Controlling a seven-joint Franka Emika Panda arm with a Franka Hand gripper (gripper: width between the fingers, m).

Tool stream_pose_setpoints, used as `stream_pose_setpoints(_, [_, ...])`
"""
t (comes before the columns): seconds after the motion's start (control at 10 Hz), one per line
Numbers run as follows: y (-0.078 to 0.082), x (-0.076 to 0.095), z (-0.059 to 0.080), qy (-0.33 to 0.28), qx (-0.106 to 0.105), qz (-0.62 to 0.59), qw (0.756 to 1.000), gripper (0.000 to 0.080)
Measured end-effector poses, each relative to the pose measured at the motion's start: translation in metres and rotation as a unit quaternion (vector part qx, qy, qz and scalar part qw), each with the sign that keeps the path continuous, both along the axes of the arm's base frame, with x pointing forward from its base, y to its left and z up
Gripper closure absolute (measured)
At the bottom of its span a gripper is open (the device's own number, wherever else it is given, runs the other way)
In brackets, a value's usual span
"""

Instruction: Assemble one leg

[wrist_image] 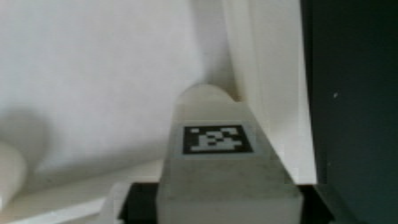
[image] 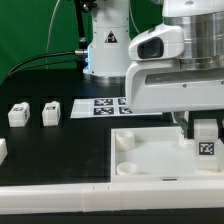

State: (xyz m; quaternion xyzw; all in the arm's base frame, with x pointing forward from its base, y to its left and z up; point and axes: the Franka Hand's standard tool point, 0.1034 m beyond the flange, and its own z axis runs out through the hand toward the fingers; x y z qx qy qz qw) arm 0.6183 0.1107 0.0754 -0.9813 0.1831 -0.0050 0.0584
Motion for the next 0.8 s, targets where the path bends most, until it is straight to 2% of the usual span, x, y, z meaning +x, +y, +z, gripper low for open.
stream_pose_setpoints(0.2, [-0.0009,0.0,-0.0001,0.013,0.007,-0.116,0.993,0.0506])
stream_pose_setpoints(0.4, [-0.0019,-0.0001,-0.0006,0.029,0.017,-0.231,0.972,0.0506])
stream_pose_setpoints(0.8, [-0.0001,-0.0009,-0.0014,0.056,0.03,-0.419,0.906,0.0506])
